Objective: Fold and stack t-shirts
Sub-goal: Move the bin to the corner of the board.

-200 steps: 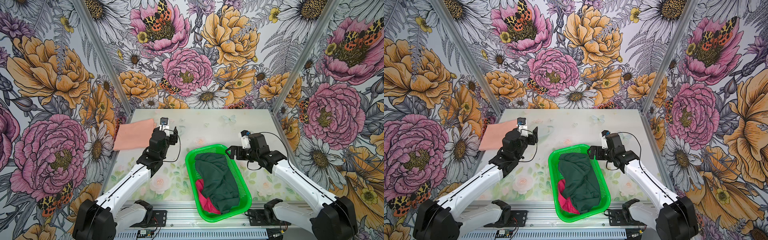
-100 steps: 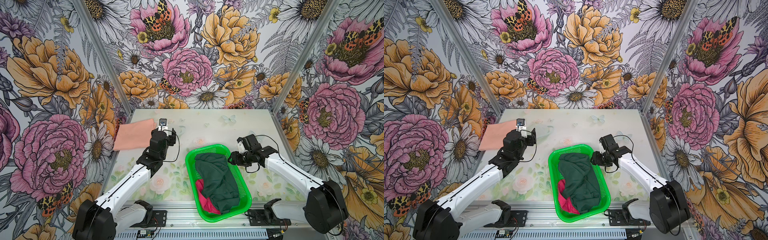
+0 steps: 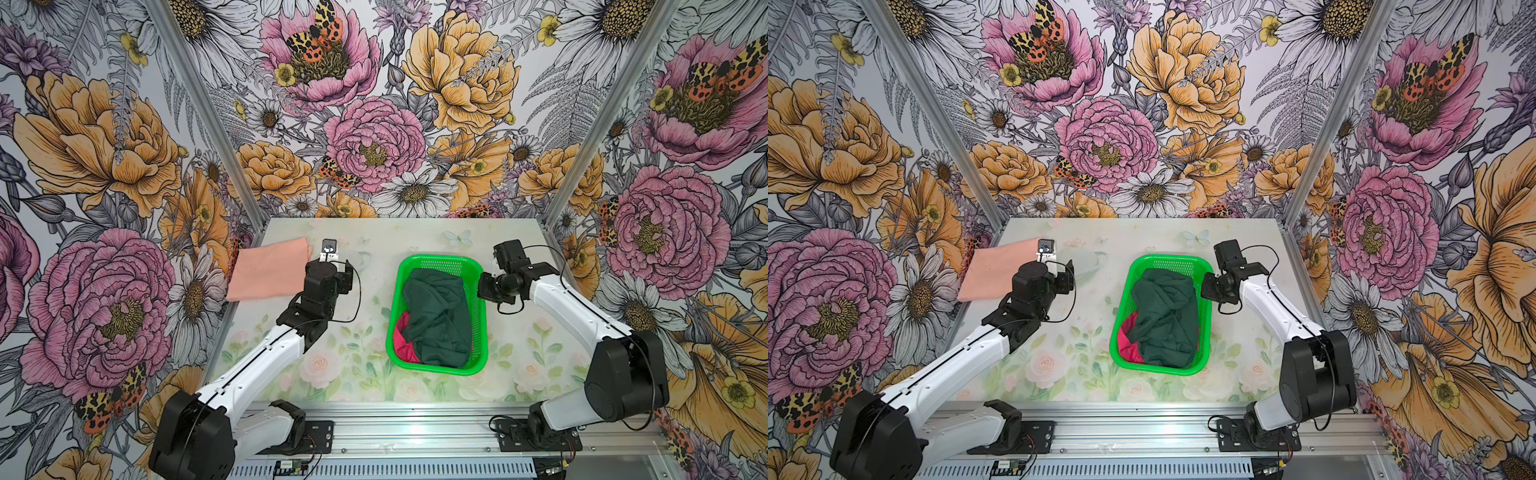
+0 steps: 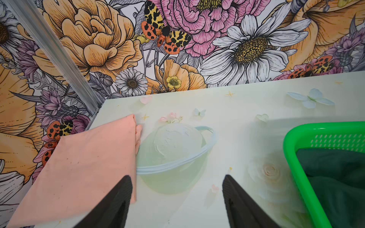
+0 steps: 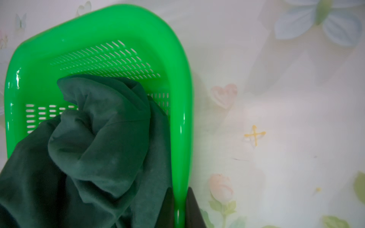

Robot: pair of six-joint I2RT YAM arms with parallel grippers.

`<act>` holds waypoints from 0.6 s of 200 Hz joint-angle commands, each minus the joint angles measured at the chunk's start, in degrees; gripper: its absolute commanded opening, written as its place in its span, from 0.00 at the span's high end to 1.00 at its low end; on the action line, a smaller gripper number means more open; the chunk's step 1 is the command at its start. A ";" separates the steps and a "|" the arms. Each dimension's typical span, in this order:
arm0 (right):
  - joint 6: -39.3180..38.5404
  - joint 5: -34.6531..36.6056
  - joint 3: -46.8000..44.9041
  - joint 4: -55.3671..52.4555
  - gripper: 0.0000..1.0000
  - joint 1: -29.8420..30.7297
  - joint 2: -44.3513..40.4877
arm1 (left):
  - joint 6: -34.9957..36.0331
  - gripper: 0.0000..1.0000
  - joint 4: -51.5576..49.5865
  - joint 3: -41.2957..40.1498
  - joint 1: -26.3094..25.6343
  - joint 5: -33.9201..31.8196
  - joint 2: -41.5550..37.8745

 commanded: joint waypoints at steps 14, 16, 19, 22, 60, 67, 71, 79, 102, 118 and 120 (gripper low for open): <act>-4.21 13.84 7.91 -3.67 0.57 -2.67 7.62 | -1.29 0.34 -0.36 2.29 -0.56 2.44 4.45; -4.09 14.43 8.21 -4.04 0.54 -2.65 8.06 | -1.62 0.35 -0.34 2.45 -0.56 2.56 4.90; -3.79 15.17 8.70 -4.56 0.52 -2.62 8.56 | -2.03 0.36 -0.34 2.67 -0.54 2.83 5.60; -3.36 16.16 9.09 -4.99 0.51 -2.65 9.00 | -2.23 0.36 -0.36 2.98 -0.56 3.17 6.36; 0.40 21.09 9.36 -1.95 0.47 -0.53 2.47 | -8.05 0.37 2.61 8.34 -0.76 6.60 19.11; 0.07 20.60 9.53 -0.88 0.47 0.70 0.45 | -8.68 0.45 2.65 10.70 -0.81 7.68 23.10; -0.28 20.41 9.78 -0.42 0.48 1.63 -0.63 | -8.93 0.51 2.52 12.51 -0.87 8.17 25.54; -0.69 20.44 10.53 0.12 0.48 3.48 -2.59 | -9.56 0.61 1.95 16.55 -1.21 8.78 30.76; -2.16 19.76 12.10 1.67 0.50 9.06 -9.01 | -11.67 0.92 -8.67 34.53 -2.12 12.26 49.25; -2.54 18.10 12.23 3.36 0.48 11.71 -14.16 | -13.11 1.00 -17.62 48.69 -3.18 17.18 60.12; -2.53 17.91 12.33 3.52 0.47 11.91 -14.77 | -13.17 1.00 -18.08 49.91 -3.39 17.63 61.27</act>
